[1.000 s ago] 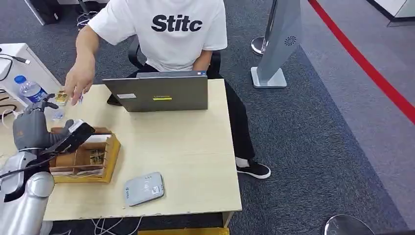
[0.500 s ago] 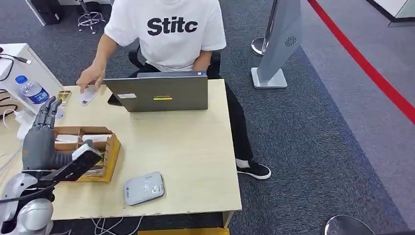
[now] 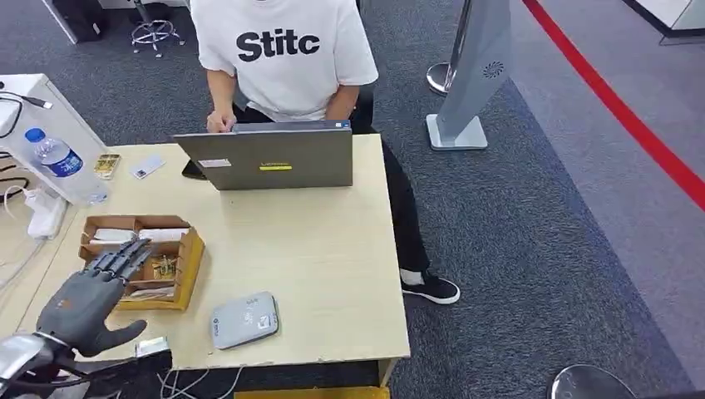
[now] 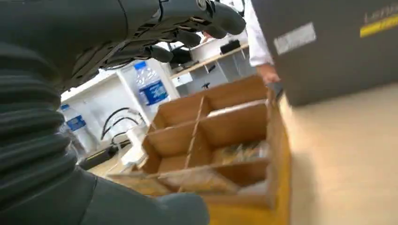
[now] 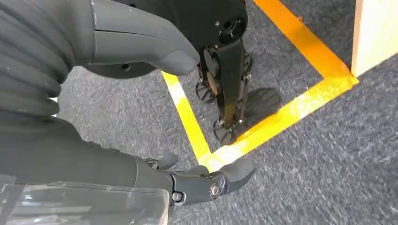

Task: Pass the card to the sensor for recognition and then transmit it.

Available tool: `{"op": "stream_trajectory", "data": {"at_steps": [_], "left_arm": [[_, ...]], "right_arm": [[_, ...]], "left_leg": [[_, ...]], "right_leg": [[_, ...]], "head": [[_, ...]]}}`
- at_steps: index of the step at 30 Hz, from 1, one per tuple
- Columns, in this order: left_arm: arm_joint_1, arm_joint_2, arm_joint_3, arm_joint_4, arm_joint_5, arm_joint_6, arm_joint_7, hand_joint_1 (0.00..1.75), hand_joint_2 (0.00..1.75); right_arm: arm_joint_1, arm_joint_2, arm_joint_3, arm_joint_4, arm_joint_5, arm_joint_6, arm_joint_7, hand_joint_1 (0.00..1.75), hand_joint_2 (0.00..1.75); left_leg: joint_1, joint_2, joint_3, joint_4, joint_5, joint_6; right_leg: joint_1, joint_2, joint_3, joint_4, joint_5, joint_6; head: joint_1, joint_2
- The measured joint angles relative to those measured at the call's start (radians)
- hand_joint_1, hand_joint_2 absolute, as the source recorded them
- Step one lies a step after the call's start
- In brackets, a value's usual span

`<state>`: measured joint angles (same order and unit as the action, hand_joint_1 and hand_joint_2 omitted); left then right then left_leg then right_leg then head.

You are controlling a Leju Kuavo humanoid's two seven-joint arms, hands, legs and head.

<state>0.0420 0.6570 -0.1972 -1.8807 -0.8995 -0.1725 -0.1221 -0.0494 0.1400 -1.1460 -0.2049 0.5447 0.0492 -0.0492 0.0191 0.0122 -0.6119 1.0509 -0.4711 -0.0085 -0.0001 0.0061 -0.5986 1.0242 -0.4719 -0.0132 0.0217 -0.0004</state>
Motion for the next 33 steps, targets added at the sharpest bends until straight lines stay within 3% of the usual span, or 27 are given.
{"op": "stream_trajectory", "data": {"at_steps": [6,17,20,25,33], "left_arm": [[0.032,0.082,0.000,-0.008,-0.056,-0.040,0.031,0.00,1.75],[0.045,0.126,-0.002,-0.008,-0.076,-0.053,0.032,0.00,1.75],[0.040,0.113,-0.006,0.008,-0.160,0.012,0.045,0.00,1.75],[0.009,0.028,-0.017,0.111,-0.290,0.140,0.064,0.00,1.75],[0.000,-0.035,-0.026,0.190,-0.323,0.169,0.070,0.00,1.75]], "right_arm": [[-0.001,-0.007,0.000,0.000,0.011,-0.006,0.001,0.00,1.75],[-0.002,-0.010,0.000,0.000,0.019,-0.007,0.008,0.00,1.75],[-0.003,-0.010,0.000,0.000,0.027,-0.007,0.011,0.00,1.75],[-0.004,-0.010,0.003,0.000,0.042,-0.007,0.013,0.00,1.75],[-0.005,-0.010,0.004,0.000,0.051,-0.007,0.013,0.00,1.75]], "left_leg": [[0.000,-0.003,-0.001,0.000,0.000,0.000],[0.000,-0.004,0.000,0.000,0.001,0.000],[0.000,-0.004,0.000,0.000,0.000,0.000],[-0.001,-0.004,0.000,0.000,0.001,0.000],[-0.001,-0.004,0.000,0.000,0.001,0.000]], "right_leg": [[0.000,-0.002,0.001,0.000,0.000,0.000],[0.000,-0.003,0.001,0.000,0.000,0.000],[0.000,-0.003,0.001,0.000,0.000,0.000],[0.000,-0.004,0.001,0.000,0.000,0.000],[0.000,-0.004,0.001,0.000,0.000,0.000]], "head": [[0.000,0.000],[-0.001,0.000],[-0.001,0.000],[-0.002,0.000],[-0.002,0.000]]}}
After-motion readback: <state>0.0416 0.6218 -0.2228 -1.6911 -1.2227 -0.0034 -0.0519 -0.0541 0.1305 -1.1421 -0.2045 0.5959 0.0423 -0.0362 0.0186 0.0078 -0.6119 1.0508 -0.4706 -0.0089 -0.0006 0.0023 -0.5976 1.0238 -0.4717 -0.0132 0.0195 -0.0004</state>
